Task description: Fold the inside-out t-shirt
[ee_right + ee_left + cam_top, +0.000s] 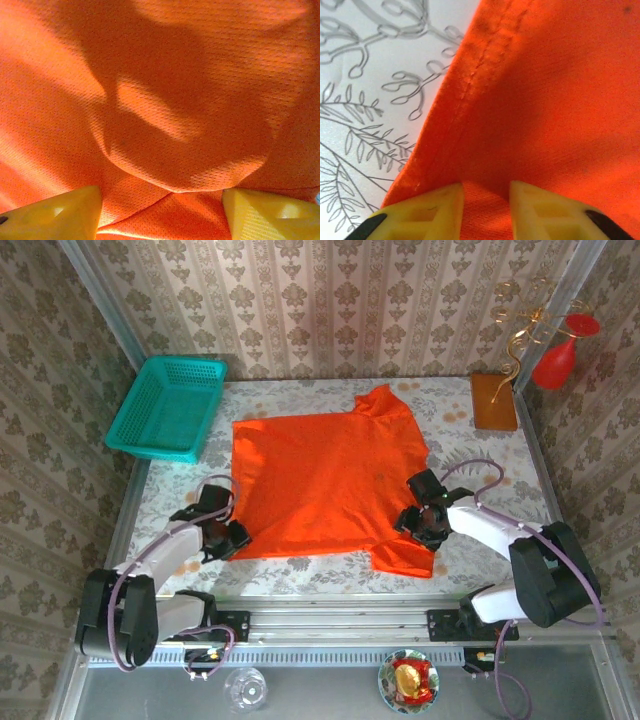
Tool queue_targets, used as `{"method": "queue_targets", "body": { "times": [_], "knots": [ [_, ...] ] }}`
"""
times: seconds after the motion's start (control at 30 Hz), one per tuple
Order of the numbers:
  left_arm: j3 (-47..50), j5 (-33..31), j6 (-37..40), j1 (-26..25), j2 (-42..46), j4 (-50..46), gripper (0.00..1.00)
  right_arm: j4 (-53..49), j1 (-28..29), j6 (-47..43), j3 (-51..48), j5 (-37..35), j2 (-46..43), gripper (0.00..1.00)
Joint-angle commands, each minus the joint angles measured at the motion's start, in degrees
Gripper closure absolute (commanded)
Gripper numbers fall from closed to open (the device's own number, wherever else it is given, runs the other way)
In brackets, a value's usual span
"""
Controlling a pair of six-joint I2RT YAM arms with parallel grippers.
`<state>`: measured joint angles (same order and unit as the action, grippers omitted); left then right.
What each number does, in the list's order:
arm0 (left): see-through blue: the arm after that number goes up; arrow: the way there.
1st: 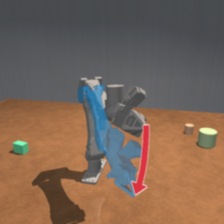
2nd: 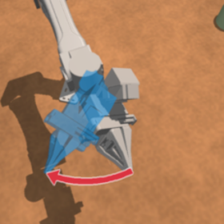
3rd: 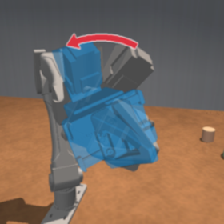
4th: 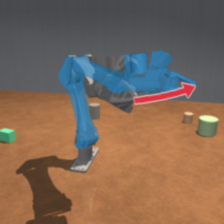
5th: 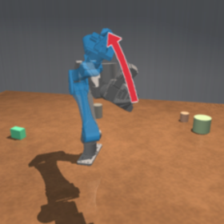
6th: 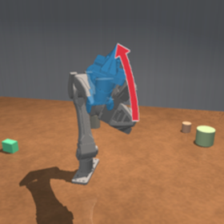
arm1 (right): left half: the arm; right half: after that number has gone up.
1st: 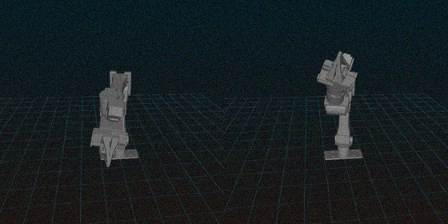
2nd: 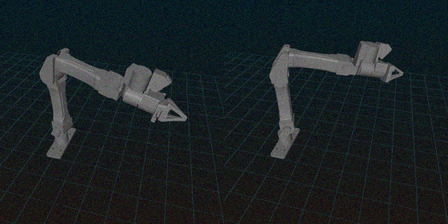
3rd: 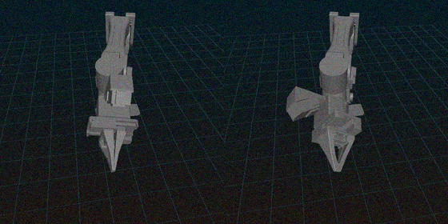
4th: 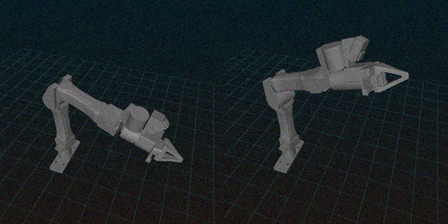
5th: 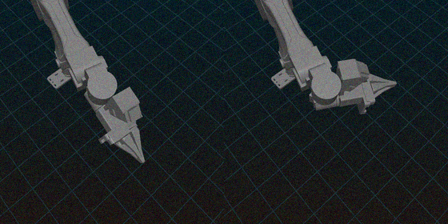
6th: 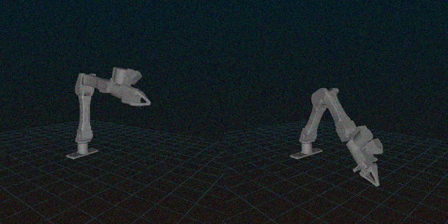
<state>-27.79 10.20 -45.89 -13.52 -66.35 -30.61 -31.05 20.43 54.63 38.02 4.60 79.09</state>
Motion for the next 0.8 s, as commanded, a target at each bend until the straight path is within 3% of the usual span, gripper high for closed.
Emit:
{"method": "queue_targets", "body": {
  "times": [0.0,0.2,0.27,0.4,0.77],
  "knots": [
    [3.61,1.91,0.01,2.95,2.44,0.96,0.65,-5.12,-0.78,5.59,-2.69,-4.97,-0.46,0.34],
    [2.72,0.20,2.83,6.92,7.97,-3.07,0.59,-11.89,-0.78,8.62,-2.98,-8.20,-10.69,0.34],
    [2.01,1.22,4.67,8.08,8.41,-3.54,0.59,-14.09,-0.82,7.91,-2.60,-8.39,-14.49,0.38],
    [1.01,2.34,5.63,8.87,9.77,-3.24,0.60,-18.34,-0.27,7.99,-4.26,-7.32,-20.79,0.48],
    [-1.65,2.77,6.16,9.04,13.60,-3.18,0.60,-20.21,4.96,19.37,-14.21,-0.71,-32.37,0.53]
  ]
}}
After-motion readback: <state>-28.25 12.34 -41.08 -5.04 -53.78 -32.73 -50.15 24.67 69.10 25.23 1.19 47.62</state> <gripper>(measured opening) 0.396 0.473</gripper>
